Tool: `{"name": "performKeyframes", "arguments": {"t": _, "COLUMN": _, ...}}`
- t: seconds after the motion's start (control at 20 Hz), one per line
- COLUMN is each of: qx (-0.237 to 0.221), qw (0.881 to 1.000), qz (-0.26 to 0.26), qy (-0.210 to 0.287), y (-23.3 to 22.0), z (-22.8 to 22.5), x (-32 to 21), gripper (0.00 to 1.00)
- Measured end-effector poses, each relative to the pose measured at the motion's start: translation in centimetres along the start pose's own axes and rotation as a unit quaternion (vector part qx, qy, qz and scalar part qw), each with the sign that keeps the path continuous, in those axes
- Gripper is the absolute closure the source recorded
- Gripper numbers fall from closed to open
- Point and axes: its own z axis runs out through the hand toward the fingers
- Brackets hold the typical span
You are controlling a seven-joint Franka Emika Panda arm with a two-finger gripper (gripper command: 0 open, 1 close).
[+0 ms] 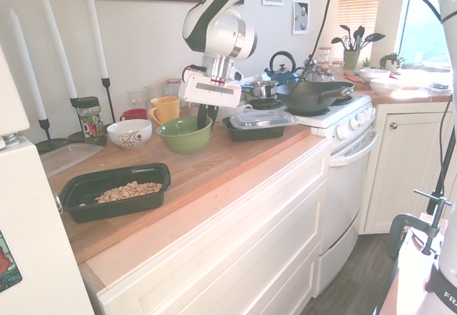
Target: Pour the cereal into the box
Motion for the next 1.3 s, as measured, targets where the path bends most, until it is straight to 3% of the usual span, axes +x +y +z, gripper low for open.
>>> {"name": "performKeyframes", "arguments": {"t": 0.5, "qx": 0.001, "qw": 1.000, "qz": 0.003, "qy": -0.004, "y": -1.5, "z": 2.5, "x": 2.6, "gripper": 1.00}}
{"name": "performKeyframes", "arguments": {"t": 0.55, "qx": 0.004, "qw": 1.000, "qz": 0.005, "qy": -0.009, "y": -1.6, "z": 2.6, "x": 2.6, "gripper": 0.00}}
{"name": "performKeyframes", "arguments": {"t": 0.95, "qx": 0.002, "qw": 1.000, "qz": 0.003, "qy": -0.012, "y": -1.8, "z": 2.6, "x": 2.4, "gripper": 0.00}}
{"name": "performKeyframes", "arguments": {"t": 1.3, "qx": -0.069, "qw": 0.996, "qz": -0.045, "qy": 0.034, "y": -2.0, "z": 1.2, "x": 0.6, "gripper": 0.00}}
